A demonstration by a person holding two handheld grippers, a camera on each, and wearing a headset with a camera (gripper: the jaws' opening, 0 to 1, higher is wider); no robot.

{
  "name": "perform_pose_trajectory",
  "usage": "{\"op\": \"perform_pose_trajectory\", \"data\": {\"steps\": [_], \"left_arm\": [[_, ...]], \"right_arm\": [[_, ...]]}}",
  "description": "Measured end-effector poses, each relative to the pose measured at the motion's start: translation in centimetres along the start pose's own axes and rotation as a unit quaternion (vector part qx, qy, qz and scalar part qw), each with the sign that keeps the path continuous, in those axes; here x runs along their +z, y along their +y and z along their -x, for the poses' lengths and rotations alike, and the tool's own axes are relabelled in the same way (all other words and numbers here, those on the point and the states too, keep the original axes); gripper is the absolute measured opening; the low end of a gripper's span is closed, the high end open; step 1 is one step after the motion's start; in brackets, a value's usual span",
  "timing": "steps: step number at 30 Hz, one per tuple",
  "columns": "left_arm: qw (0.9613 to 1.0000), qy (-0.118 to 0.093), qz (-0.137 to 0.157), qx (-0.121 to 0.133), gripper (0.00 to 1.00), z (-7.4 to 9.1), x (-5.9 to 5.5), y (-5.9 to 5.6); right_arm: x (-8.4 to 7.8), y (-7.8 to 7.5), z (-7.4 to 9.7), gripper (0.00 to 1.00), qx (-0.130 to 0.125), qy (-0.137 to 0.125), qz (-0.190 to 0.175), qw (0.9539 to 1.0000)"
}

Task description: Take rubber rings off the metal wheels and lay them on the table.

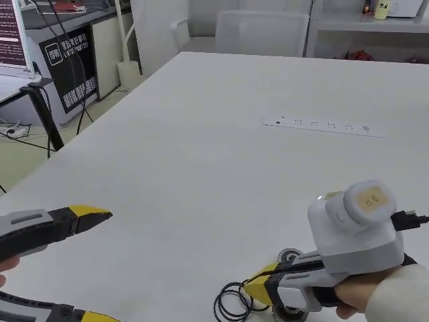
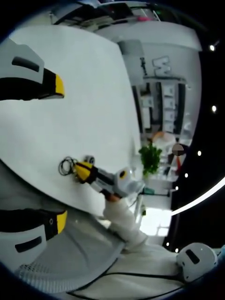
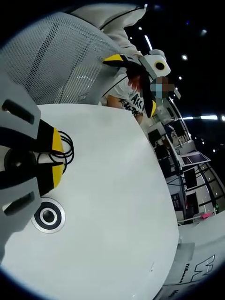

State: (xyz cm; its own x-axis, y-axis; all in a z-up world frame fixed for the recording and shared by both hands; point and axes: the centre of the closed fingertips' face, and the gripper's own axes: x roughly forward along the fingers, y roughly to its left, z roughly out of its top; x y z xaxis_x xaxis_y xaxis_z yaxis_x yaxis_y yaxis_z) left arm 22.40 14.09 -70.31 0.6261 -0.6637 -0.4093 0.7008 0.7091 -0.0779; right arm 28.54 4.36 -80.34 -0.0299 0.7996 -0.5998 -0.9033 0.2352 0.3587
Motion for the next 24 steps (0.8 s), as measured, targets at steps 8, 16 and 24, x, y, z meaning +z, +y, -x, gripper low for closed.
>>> {"op": "perform_pose_trajectory", "data": {"steps": [8,16,24], "left_arm": [[1.0000,-0.005,0.002,-0.005,0.98,-0.2,0.1,-0.1],[0.9999,-0.008,0.005,-0.007,0.97,-0.3,0.2,-0.2],[1.0000,-0.006,0.003,-0.006,0.98,-0.3,0.1,-0.3]], "right_arm": [[0.2,0.0,0.4,0.11,-0.003,-0.002,0.003,1.0000],[0.3,0.1,1.2,0.17,-0.004,-0.003,0.009,0.9999],[0.7,0.5,2.0,0.23,-0.006,-0.005,0.024,0.9997]]}}
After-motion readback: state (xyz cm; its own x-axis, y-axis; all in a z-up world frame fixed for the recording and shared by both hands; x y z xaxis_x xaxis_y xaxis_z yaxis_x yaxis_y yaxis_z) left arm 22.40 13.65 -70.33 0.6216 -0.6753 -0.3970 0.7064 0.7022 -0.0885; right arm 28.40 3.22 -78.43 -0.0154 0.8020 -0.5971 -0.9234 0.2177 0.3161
